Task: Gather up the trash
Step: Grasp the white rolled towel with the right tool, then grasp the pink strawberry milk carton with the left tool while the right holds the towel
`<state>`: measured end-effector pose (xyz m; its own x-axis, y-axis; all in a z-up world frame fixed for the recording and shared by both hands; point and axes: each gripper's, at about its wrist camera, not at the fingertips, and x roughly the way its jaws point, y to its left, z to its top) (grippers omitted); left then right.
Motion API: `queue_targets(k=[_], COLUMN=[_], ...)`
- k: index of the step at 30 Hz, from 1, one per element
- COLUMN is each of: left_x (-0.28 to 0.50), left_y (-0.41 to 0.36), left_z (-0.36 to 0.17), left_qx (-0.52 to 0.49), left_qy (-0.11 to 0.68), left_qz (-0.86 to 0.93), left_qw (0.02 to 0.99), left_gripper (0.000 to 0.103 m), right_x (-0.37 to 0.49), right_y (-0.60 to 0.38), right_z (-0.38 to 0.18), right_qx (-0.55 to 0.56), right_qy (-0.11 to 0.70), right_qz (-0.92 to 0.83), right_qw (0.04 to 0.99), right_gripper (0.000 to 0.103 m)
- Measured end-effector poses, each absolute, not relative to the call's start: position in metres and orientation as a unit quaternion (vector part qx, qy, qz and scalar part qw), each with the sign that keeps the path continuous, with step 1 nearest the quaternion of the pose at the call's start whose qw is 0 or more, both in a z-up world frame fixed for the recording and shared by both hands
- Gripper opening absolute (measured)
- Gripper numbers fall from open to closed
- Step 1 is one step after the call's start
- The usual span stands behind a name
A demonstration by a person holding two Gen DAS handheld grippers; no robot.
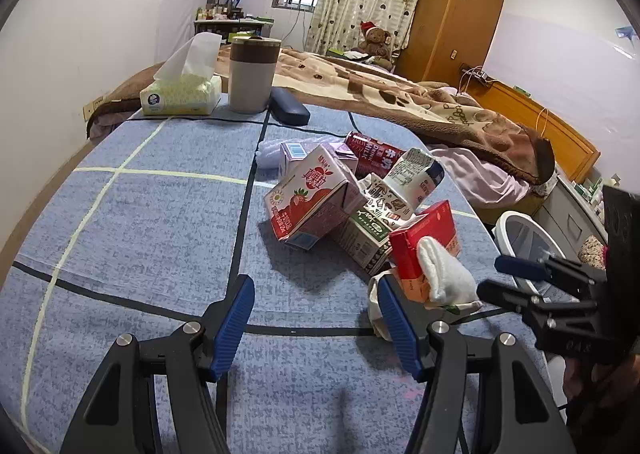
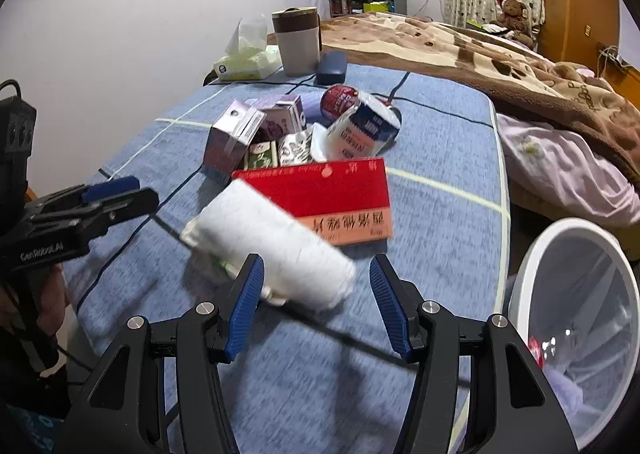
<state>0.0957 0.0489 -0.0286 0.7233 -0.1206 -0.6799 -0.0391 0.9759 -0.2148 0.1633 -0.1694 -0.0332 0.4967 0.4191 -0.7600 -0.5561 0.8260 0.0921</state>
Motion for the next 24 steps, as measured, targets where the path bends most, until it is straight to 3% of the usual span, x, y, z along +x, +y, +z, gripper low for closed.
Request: queue_targets(k=[14, 17, 20, 24], left_x=[0.107, 0.11, 0.114, 0.121], left_y=[0.062, 0.062, 0.06, 0.057], left_z=[-0.036, -0.037, -0.037, -0.036], left_qx=[-0.121, -0.121, -0.118, -0.113], left_qy=[0.376, 0.376, 0.375, 0.376], left_qz=[-0.019, -0.02, -0.023, -0.025], left_qw=[0.918, 0.918, 0.919, 0.919], left_gripper=[0.064, 0.064, 0.064, 0.064], right_x=[0.169, 0.167, 0.164, 0.161], right_y=[-0.153, -0.156, -0.16, -0.169], right_z=[-0.048, -0.045, -0.042, -0.037], right_qx=[-0.104, -0.091, -0.085, -0.069], right_qy=[0.434, 0.431, 0.425, 0.416], right_qz=[0.337, 0.338, 0.331, 0.318], right_qw=[0.829, 0.832, 0.838, 0.849], right_gripper=[0.062, 0.043, 0.033, 0.03])
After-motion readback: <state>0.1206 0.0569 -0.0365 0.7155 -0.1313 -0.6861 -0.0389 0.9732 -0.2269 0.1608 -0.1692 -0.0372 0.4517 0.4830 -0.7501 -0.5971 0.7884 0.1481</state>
